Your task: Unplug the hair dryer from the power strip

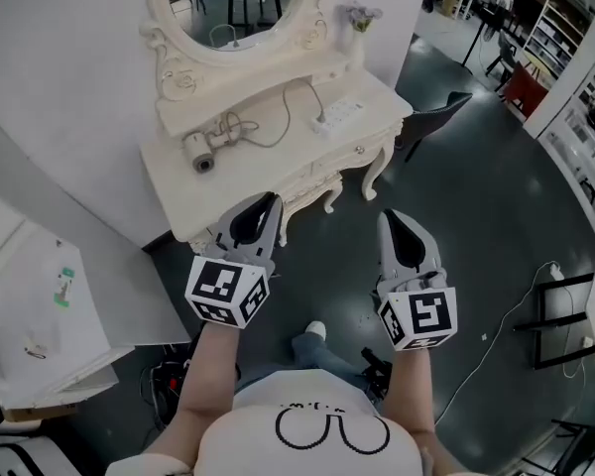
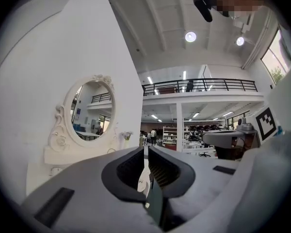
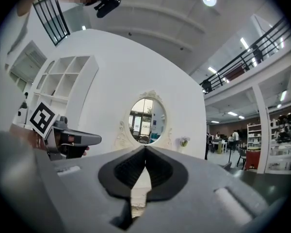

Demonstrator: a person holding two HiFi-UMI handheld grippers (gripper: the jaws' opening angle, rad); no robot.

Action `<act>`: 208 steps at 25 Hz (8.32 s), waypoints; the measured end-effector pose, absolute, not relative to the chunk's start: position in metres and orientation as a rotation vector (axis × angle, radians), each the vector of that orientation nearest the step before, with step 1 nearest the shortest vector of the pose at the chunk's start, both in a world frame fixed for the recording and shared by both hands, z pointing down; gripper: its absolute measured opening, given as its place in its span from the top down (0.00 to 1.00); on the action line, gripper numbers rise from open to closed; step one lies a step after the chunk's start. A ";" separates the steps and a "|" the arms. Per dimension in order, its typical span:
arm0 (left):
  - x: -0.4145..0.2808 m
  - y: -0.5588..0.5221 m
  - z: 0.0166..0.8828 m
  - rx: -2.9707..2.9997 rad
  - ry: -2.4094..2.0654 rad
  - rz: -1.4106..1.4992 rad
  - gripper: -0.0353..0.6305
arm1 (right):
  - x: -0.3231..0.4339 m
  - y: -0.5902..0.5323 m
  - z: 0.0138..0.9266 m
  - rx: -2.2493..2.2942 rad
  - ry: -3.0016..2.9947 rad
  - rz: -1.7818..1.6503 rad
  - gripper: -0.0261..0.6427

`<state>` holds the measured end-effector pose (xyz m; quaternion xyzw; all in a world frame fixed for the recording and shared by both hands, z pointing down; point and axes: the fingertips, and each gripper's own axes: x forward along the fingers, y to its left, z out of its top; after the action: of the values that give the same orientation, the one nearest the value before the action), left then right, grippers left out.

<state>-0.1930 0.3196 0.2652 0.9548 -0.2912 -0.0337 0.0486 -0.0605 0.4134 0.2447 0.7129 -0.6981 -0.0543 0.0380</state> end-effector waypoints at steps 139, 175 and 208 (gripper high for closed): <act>0.108 -0.063 0.557 2.705 -0.606 0.886 0.58 | 0.082 -0.083 0.526 0.728 -2.357 0.395 0.89; 0.109 -0.063 0.557 2.682 -0.605 0.908 0.58 | 0.128 -0.156 0.461 1.058 -2.428 0.776 0.88; 0.058 -0.074 0.468 2.730 -0.810 0.564 0.58 | 0.175 -0.110 0.361 1.601 -2.502 0.529 0.96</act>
<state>0.0576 -0.0741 0.4678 0.9338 -0.2771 0.1928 0.1190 0.1746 -0.1101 0.3613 0.5297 -0.8277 0.1748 0.0621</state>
